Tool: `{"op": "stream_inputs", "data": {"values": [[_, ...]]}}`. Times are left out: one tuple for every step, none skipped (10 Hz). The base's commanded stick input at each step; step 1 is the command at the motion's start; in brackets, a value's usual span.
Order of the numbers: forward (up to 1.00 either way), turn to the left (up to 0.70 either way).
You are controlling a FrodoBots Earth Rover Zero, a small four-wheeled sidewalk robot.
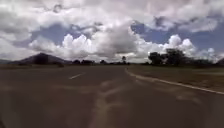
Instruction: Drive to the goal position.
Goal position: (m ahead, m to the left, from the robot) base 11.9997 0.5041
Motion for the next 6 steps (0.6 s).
{"op": "stream_inputs", "data": {"values": [[1.00,-0.32],[1.00,-0.29],[1.00,-0.09],[1.00,0.00],[1.00,0.00],[1.00,0.00]]}}
